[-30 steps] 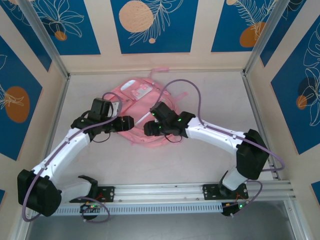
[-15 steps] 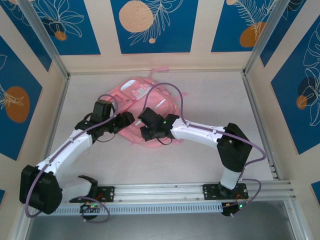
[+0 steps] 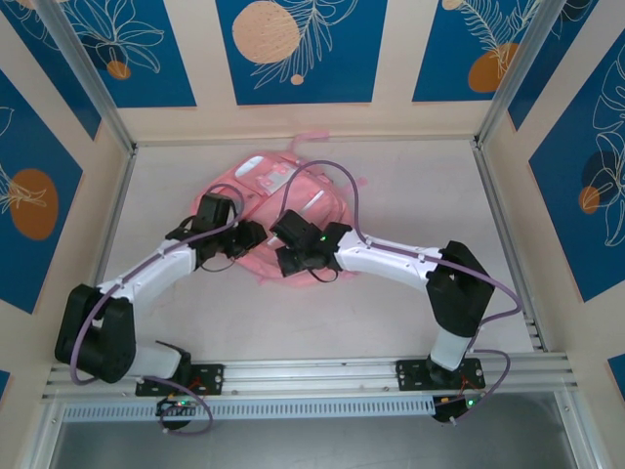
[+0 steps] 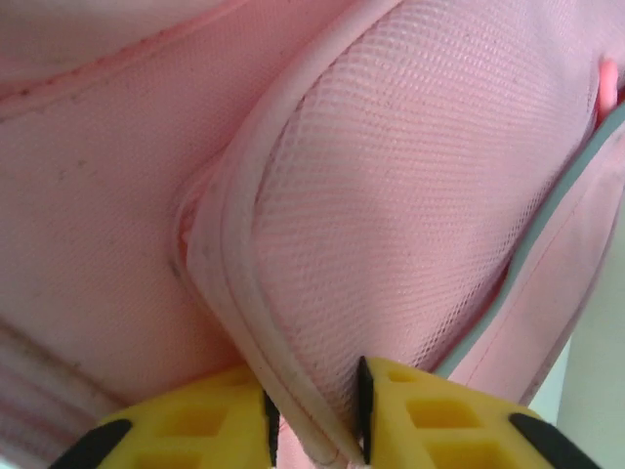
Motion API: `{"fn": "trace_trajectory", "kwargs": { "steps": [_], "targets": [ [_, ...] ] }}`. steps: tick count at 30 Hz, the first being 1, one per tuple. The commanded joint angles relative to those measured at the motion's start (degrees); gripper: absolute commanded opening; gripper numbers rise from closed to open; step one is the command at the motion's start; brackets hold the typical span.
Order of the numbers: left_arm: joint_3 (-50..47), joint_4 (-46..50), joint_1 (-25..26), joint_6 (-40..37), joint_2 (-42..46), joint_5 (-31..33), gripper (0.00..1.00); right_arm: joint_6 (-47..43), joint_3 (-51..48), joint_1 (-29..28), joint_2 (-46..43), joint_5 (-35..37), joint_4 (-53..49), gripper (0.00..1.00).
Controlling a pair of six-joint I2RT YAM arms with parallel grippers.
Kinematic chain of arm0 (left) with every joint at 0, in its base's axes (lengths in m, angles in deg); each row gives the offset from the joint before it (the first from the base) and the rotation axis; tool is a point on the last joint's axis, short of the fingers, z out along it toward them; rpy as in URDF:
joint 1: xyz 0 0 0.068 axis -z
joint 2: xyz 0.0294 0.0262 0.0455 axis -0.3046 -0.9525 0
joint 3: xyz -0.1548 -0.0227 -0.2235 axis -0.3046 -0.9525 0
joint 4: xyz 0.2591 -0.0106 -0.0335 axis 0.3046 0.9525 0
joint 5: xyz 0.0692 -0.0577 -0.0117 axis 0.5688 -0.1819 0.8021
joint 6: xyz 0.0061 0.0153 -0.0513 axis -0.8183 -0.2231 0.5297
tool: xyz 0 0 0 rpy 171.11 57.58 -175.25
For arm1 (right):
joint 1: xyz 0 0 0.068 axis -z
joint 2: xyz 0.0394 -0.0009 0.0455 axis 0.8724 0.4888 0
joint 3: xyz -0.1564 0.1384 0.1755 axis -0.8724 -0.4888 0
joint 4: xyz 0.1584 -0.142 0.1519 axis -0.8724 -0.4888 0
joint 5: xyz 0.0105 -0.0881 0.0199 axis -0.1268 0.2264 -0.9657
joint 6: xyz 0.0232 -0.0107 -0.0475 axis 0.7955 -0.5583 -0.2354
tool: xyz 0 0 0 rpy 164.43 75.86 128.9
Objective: Pack the student bag
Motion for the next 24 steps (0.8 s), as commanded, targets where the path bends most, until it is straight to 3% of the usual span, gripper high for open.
{"fn": "trace_trajectory", "kwargs": {
  "steps": [1,3,8,14,16,21,24],
  "targets": [
    [2.26,0.38,0.11,-1.70,-1.43,3.04,0.06,-0.97,-1.85,1.74,-3.58,4.41,-2.55,0.00],
    [2.65,1.67,-0.05,-2.96,-1.55,4.66,0.00,-2.17,-3.73,3.24,-5.19,5.36,-2.63,0.00],
    [2.58,4.20,-0.42,-5.91,-0.43,6.08,0.00,-11.25,-7.07,8.79,-8.71,4.85,-1.94,0.00],
    [2.60,5.62,-2.18,-8.60,1.19,4.42,0.00,-13.19,-3.69,14.51,-7.18,3.37,-3.79,0.00],
    [3.83,7.02,-3.04,-9.80,1.17,4.40,0.00,-14.19,-3.01,13.45,-7.75,1.91,-4.02,0.00],
    [8.69,12.08,-6.80,-14.38,0.80,6.52,0.00,-17.09,-5.77,7.38,-10.33,-9.55,-1.27,0.00],
    [11.24,16.24,-10.36,-16.49,1.38,9.14,0.23,-16.48,-5.39,3.83,-9.47,-17.19,2.31,0.00]
  ]
}}
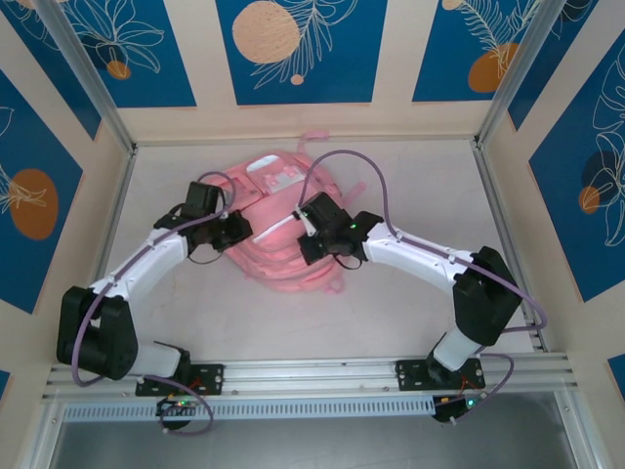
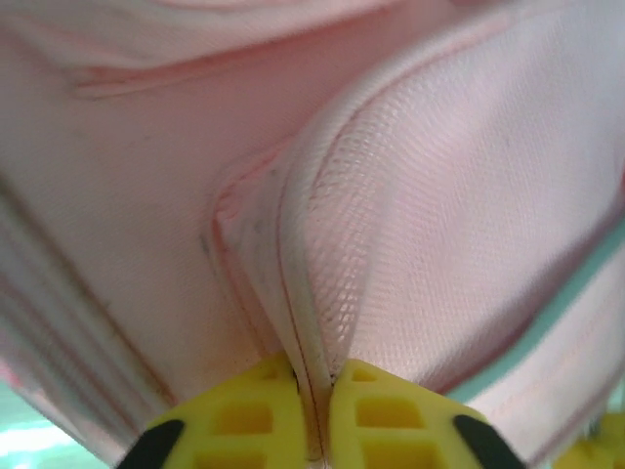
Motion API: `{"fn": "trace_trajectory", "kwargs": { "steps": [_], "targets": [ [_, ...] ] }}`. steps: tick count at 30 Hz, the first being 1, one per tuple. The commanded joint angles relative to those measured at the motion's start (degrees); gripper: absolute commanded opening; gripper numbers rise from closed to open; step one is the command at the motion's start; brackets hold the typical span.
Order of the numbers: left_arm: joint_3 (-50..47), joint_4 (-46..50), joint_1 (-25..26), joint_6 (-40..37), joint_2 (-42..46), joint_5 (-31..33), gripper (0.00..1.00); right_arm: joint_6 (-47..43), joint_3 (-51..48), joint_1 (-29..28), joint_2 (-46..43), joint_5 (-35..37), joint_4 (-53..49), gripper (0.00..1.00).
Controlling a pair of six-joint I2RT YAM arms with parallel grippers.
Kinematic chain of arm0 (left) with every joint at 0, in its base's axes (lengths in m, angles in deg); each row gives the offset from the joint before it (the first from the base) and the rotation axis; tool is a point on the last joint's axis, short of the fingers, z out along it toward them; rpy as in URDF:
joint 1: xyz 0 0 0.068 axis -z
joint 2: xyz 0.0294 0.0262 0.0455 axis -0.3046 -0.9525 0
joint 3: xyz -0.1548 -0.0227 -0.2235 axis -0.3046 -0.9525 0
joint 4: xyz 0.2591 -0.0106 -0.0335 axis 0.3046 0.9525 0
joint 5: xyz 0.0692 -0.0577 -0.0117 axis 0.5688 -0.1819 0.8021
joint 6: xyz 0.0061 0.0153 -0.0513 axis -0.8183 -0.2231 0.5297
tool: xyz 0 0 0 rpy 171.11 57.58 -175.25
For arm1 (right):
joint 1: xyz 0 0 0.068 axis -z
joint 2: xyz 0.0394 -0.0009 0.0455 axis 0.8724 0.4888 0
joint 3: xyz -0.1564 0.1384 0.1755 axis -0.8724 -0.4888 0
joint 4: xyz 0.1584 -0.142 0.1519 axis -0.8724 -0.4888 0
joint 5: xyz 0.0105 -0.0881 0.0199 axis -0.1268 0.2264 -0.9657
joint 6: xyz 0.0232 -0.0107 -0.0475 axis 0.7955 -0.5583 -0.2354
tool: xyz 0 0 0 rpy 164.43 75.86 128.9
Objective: Pack the student bag
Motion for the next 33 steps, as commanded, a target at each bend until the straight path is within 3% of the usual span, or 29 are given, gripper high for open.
{"fn": "trace_trajectory", "kwargs": {
  "steps": [1,2,6,11,19,23,30,33],
  "targets": [
    [4.09,4.98,-5.26,-5.30,2.18,8.45,0.37,-0.86,0.45,-4.23,-1.08,-10.94,1.64,0.00],
    [4.03,6.14,-6.50,-5.33,3.18,9.52,0.48,0.07,1.38,-4.82,0.22,-12.89,3.62,0.00],
    [2.69,10.00,-9.69,-5.05,8.00,11.91,0.67,4.12,9.98,-6.02,8.62,-16.07,6.33,0.00],
    [-0.47,12.99,-10.70,-2.57,13.62,11.44,0.70,7.47,21.20,-6.47,17.86,-16.36,6.48,0.00],
    [-5.97,5.69,-10.74,3.67,14.51,1.70,0.67,8.89,26.15,-6.24,21.48,-19.15,6.02,0.00],
    [-6.71,2.95,-10.72,5.37,11.70,-0.70,0.57,9.28,25.95,-6.20,21.35,-19.95,5.99,0.00],
    [-6.16,1.94,-10.81,5.09,9.09,2.71,0.11,7.98,24.56,-5.94,19.25,-16.53,-0.63,0.00],
    [-5.88,2.43,-10.85,3.53,8.51,4.09,0.01,7.40,20.19,-5.21,15.52,-14.39,-3.67,0.00]
  ]
}}
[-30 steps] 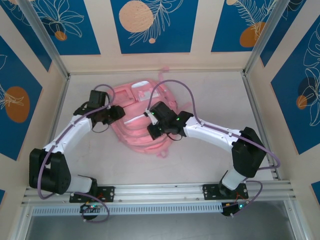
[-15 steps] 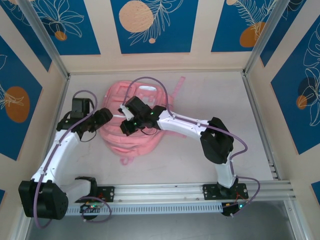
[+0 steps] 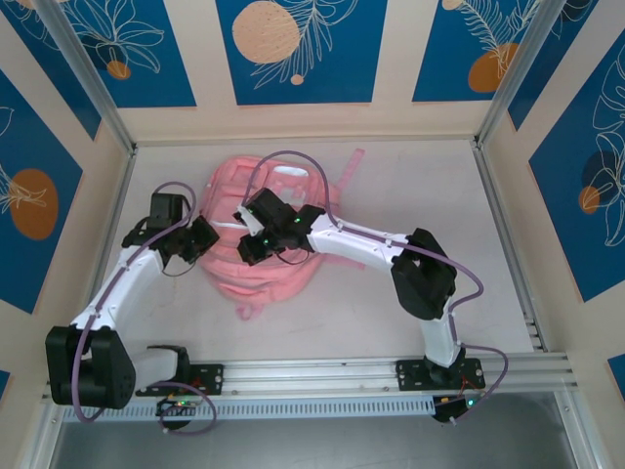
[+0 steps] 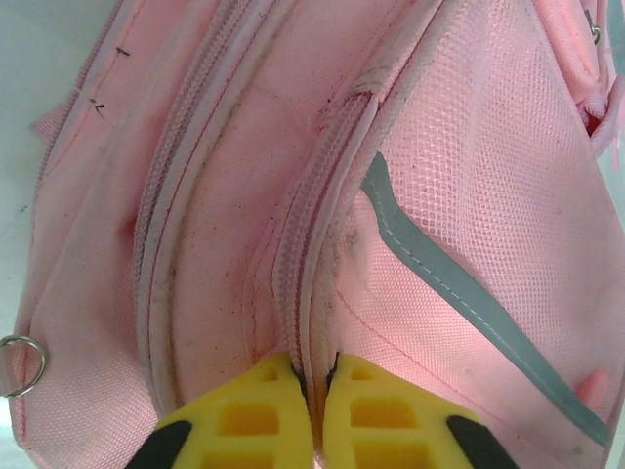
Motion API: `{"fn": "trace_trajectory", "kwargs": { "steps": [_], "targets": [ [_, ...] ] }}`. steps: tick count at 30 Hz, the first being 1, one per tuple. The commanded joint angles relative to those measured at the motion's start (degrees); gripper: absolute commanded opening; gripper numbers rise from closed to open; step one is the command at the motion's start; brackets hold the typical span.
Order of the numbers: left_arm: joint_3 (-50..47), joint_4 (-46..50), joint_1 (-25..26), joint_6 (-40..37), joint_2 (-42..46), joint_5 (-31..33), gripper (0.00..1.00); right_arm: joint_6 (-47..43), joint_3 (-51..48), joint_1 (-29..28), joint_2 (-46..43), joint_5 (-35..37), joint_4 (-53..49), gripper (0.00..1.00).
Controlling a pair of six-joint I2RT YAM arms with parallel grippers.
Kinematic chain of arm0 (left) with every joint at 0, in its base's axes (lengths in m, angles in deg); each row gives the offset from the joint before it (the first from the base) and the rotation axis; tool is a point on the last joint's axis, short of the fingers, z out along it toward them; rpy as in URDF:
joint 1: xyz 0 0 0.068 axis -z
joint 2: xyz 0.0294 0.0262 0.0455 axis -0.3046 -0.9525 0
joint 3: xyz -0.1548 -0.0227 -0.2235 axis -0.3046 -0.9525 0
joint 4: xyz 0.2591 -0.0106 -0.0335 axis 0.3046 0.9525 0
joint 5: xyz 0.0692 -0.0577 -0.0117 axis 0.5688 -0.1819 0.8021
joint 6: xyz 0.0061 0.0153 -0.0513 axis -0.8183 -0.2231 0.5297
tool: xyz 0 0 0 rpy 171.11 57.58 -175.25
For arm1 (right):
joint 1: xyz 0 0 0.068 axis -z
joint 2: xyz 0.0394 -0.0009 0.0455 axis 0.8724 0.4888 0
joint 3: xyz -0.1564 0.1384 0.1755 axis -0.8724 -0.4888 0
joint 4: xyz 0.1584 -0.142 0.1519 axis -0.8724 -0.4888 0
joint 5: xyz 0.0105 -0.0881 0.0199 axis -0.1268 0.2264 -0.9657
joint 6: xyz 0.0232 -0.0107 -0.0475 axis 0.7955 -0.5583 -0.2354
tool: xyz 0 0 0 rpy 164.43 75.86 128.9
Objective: Pack the student bag
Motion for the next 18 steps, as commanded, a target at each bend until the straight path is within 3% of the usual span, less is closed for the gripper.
{"fn": "trace_trajectory", "kwargs": {
  "steps": [1,11,18],
  "targets": [
    [0.53,-1.76,-0.28,-2.30,-1.29,2.30,0.00,-1.62,-4.19,1.04,-6.66,1.90,-6.66,0.00],
    [0.60,0.10,-0.36,-5.68,-1.63,3.73,0.00,-4.82,-16.16,6.06,-15.86,13.82,-13.12,0.00],
    [2.53,3.66,-0.41,-12.31,-2.85,3.16,0.00,-10.88,-14.69,11.14,-13.91,21.14,-14.28,0.00]
  ]
}}
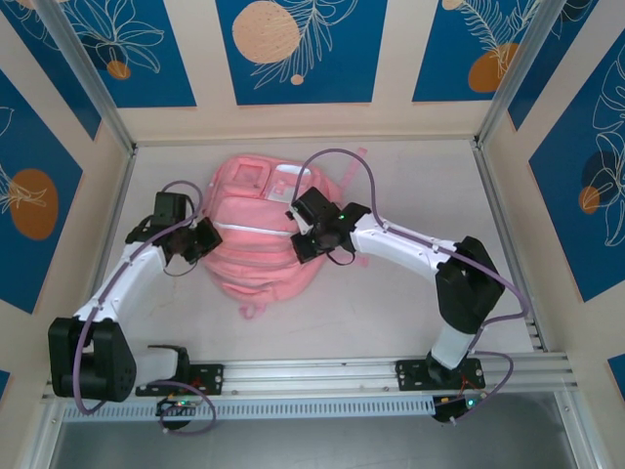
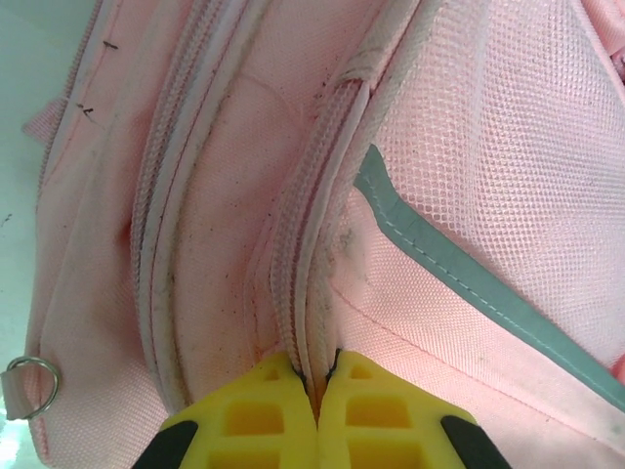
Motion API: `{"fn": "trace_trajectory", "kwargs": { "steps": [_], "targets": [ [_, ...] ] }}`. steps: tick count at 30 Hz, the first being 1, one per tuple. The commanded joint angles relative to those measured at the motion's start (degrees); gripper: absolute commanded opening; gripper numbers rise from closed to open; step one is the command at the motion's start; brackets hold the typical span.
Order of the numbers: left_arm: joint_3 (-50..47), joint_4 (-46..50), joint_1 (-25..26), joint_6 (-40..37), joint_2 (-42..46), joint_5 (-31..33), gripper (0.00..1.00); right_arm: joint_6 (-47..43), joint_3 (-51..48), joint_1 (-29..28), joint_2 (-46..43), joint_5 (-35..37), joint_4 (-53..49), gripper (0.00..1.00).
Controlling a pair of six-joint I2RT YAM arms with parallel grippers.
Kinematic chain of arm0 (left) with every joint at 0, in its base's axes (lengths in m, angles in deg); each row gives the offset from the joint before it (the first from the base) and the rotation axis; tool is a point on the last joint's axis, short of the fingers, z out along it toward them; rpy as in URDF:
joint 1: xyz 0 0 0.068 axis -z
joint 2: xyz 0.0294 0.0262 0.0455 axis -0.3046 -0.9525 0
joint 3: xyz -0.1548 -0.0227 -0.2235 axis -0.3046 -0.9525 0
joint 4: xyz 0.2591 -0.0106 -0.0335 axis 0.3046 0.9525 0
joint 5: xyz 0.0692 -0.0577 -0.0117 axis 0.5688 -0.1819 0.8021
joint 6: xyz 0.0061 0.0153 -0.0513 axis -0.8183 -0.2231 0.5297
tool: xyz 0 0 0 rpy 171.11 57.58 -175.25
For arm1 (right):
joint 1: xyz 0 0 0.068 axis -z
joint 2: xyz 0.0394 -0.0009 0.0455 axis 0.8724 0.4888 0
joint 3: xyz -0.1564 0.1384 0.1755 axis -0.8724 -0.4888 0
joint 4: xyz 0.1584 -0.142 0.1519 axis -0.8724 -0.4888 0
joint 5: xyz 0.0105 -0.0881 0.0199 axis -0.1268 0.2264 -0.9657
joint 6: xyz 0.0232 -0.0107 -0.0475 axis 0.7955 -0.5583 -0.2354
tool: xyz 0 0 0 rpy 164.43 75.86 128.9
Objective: Pack the student bag
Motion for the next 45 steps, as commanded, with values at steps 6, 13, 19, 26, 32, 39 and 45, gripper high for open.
{"fn": "trace_trajectory", "kwargs": {
  "steps": [6,13,19,26,32,39,45],
  "targets": [
    [3.40,4.20,-0.82,-12.22,-1.39,2.38,0.00,-4.64,7.73,5.95,4.12,8.07,-6.12,0.00],
    [3.62,-1.45,-0.70,-10.32,-3.15,-9.41,0.02,4.17,7.69,11.65,2.59,7.09,-8.11,0.00],
    [6.84,-5.96,2.90,-8.27,-7.43,-16.53,0.37,6.76,4.84,13.24,-1.79,2.64,-9.16,0.02],
    [12.68,2.13,2.95,-9.58,-5.95,-0.10,0.66,9.06,0.38,14.39,-12.65,11.01,-6.76,0.72],
    [12.15,4.26,1.45,-10.68,-0.43,25.93,0.99,4.50,-5.70,17.06,-22.54,26.27,0.03,0.99],
    [-4.68,-17.93,-0.87,-17.26,6.93,40.94,1.00,-2.11,-25.15,27.67,-29.56,33.71,25.28,0.99],
    [-14.81,-34.12,-1.59,-24.28,5.71,41.02,1.00,0.01,-36.74,34.70,-27.49,31.81,36.48,0.99]
  ]
}}
